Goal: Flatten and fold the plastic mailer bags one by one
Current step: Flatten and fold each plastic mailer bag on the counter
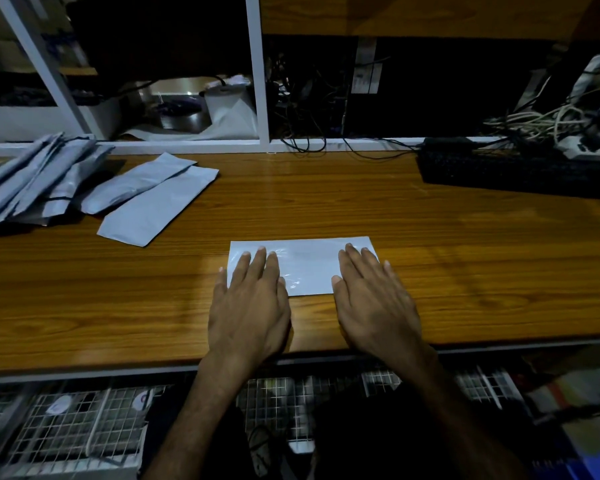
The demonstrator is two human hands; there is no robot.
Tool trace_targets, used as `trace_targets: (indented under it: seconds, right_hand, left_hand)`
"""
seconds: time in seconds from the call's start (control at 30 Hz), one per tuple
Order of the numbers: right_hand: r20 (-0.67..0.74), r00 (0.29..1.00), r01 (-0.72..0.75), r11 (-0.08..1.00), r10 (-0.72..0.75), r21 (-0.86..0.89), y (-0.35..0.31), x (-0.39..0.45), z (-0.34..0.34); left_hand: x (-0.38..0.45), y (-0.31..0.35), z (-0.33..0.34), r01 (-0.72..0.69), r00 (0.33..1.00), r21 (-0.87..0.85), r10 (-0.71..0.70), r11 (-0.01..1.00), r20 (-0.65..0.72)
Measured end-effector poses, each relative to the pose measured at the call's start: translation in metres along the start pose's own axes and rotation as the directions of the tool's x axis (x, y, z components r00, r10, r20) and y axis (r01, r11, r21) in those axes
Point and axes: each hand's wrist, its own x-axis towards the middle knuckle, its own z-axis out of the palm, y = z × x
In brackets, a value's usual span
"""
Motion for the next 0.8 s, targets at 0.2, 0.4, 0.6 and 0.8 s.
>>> trace_targets:
  seconds: [0.2,0.4,0.6,0.8]
  right_hand:
    - [0.032,0.999,-0.024,1.0,0.024,-0.019,0.013,-0.001,-0.008]
    - [0.048,0.996,-0.073,0.996,0.075,-0.053,0.032,0.001,-0.014]
    - [0.049,0.993,-0.101,0.993,0.104,-0.059,0.054,0.001,-0.022]
    - [-0.073,0.99,-0.113,0.986,0.123,0.123,0.067,0.001,-0.027]
  left_hand:
    - [0.0,-0.02,-0.004,0.034,0.999,0.037,-0.035,0.999,0.014]
    - [-0.006,-0.042,-0.007,0.075,0.997,0.001,-0.075,0.997,0.024]
    - [-0.01,-0.059,-0.013,0.092,0.995,-0.004,-0.092,0.996,0.042]
    - [-0.013,-0.071,-0.02,0.085,0.991,-0.098,-0.095,0.991,-0.092]
